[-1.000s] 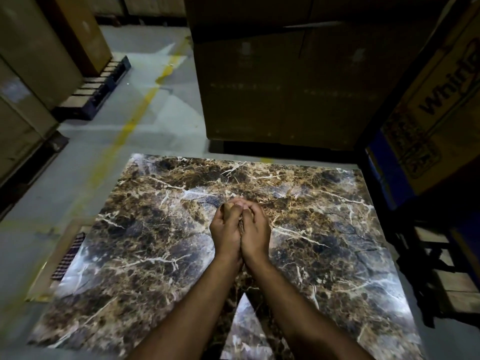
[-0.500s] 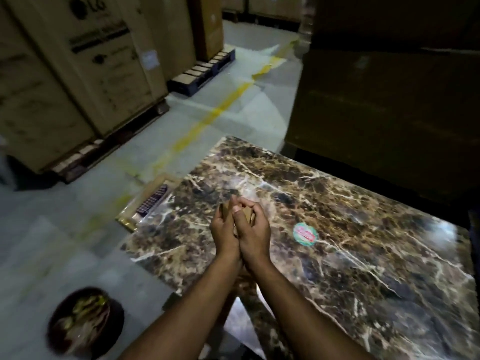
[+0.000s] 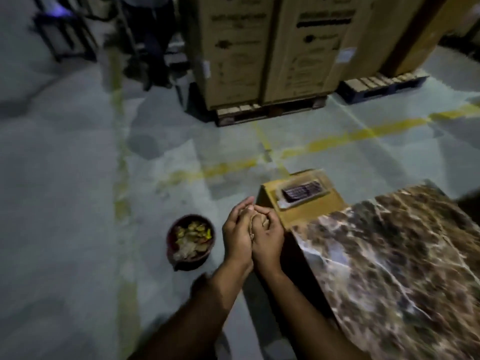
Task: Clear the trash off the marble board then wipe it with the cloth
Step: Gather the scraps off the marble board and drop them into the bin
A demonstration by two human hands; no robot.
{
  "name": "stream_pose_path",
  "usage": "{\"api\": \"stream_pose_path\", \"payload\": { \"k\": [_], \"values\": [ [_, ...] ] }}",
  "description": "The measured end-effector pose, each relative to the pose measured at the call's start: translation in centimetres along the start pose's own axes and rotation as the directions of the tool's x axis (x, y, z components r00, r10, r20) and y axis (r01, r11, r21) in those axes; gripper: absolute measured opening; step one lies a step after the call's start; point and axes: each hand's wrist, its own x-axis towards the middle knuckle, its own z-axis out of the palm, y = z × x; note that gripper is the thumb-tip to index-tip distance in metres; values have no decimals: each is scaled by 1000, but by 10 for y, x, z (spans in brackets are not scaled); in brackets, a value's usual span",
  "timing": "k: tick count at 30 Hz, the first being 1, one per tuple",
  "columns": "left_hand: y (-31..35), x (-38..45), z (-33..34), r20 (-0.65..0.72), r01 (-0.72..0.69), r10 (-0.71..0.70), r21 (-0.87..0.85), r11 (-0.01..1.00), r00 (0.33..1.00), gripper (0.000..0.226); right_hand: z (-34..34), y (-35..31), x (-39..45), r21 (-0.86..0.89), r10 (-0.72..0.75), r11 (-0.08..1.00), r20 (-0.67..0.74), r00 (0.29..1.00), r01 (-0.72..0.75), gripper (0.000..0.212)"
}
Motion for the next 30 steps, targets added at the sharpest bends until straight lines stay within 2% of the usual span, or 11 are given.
{"api": "stream_pose_path", "payload": {
  "k": [1,4,7,11,15,20,24,26,28,30],
  "values": [
    [13,17,-25,-42,1,-1,6,1000,999,23,32,-1,-3,-7,11,1000,46,999,-11,8],
    [50,58,-86,-159,-19,19,3,1000,987,23,112,-3,-9,-62,14,998,155,988,-5,14],
    [66,87,-132,-261,-13,19,23,1000,965,24,167,6,-13,-87,78,995,255,964,-58,17],
    [56,121,-172,-335,-19,40,66,998,941,25,211,34,-11,-86,162,986,327,931,-142,25],
    [25,156,-198,-430,28,16,96,995,903,29,237,81,3,-129,234,972,399,886,-199,21],
    [-50,237,-231,-540,97,-61,37,995,839,36,273,186,49,-233,297,948,406,864,-217,17],
    [-142,320,-270,-641,149,-123,-14,989,757,38,310,305,89,-284,299,940,427,853,-188,16],
    [-187,361,-290,-626,176,-227,-144,974,746,35,324,364,106,-302,283,940,420,862,-161,15],
    [-235,402,-312,-600,177,-285,-234,956,747,28,334,423,126,-327,273,936,432,860,-132,31],
    [-278,432,-335,-568,190,-209,-94,977,796,24,337,474,149,-407,251,912,462,850,-48,46]
  ]
}}
